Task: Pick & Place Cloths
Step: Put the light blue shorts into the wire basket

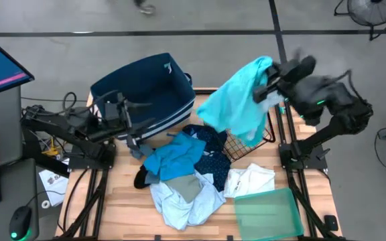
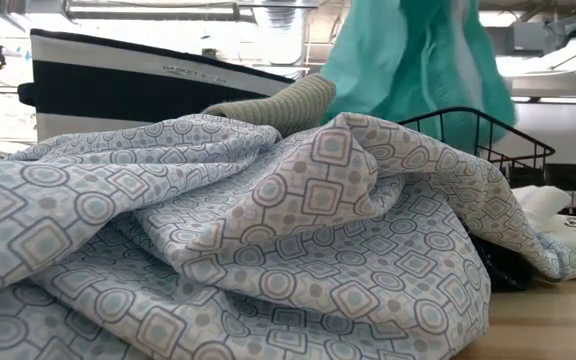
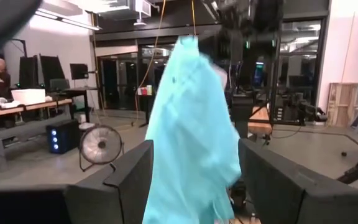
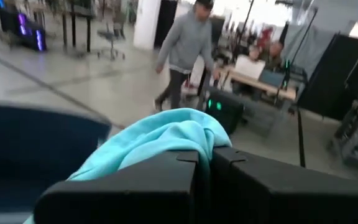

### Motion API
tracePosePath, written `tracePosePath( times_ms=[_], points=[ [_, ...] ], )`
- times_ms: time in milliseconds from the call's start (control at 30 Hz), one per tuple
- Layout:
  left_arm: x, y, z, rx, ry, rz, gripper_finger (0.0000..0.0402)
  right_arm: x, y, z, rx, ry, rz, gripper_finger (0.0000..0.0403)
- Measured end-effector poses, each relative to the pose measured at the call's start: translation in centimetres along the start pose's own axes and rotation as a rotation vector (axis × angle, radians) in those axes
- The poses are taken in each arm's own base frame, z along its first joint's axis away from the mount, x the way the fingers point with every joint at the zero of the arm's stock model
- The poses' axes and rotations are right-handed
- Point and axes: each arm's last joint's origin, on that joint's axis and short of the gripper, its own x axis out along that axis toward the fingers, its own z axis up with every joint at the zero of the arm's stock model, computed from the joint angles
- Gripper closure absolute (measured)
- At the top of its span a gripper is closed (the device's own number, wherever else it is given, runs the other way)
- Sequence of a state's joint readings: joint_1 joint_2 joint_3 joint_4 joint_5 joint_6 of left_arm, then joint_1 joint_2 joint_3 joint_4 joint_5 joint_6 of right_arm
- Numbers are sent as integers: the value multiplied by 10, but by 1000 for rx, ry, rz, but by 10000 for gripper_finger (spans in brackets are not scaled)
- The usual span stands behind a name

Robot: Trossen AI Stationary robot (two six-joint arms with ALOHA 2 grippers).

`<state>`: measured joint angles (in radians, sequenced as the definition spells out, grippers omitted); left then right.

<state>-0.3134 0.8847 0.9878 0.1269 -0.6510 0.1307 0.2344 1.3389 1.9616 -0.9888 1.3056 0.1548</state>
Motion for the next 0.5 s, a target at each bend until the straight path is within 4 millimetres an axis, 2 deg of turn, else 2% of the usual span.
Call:
tracePosePath(
  times_ms=[167,300,400,500],
  points=[
    [0,0,0,1,1,-1,183,11,21,-39,-36,109,-47,403],
    [2,-2,-2,7,9,-2,183,24,28,-67,-89,194,-140,403],
    [3,-3,-3,7,9,-2,183,35,38,-79,-122,220,-181,403],
    [3,-3,-3,9,12,-2,183,41,41,-79,-181,207,-223,403]
  ],
)
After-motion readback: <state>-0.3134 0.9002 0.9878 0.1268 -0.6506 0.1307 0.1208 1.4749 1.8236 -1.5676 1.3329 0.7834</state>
